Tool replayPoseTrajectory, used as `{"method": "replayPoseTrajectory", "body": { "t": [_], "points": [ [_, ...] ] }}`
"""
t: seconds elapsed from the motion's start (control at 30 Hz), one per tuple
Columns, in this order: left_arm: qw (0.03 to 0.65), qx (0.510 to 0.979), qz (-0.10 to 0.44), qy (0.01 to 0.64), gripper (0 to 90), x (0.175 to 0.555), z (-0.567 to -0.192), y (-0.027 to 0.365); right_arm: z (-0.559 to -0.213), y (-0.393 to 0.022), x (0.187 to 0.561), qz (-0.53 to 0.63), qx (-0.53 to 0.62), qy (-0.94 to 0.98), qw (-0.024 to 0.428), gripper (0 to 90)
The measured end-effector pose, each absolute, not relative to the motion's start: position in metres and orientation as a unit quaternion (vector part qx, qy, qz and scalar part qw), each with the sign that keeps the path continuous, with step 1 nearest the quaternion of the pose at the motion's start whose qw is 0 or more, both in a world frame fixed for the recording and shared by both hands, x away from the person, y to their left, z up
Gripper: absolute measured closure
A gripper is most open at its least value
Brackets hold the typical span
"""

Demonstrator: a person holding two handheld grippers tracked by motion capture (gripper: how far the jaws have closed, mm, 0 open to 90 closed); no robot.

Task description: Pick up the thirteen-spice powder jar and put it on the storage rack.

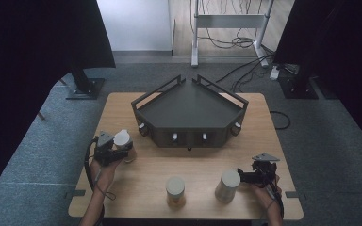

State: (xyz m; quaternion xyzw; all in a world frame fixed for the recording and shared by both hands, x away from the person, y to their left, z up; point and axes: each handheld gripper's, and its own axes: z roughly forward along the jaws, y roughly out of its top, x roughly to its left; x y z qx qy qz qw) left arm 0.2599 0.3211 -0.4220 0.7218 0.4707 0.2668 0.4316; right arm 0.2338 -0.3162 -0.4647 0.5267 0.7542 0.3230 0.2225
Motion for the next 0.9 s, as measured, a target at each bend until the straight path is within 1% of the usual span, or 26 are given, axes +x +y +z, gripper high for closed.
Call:
{"method": "replayPoseTrajectory", "body": {
  "t": [0.37, 0.53, 0.9],
  "points": [
    [0.432, 0.716, 0.272, 0.476, 30.7, 0.2575, -0.4234, 0.3178, -0.4647, -0.3162, 0.2336, 0.323, 0.527, 0.754, 0.222, 0.0],
    [0.437, 0.713, 0.265, 0.480, 30.7, 0.2582, -0.4232, 0.3200, -0.4647, -0.3162, 0.2337, 0.323, 0.527, 0.754, 0.222, 0.0],
    [0.439, 0.719, 0.263, 0.471, 30.7, 0.2569, -0.4216, 0.3171, -0.4647, -0.3162, 0.2337, 0.323, 0.526, 0.754, 0.222, 0.0]
  ]
}}
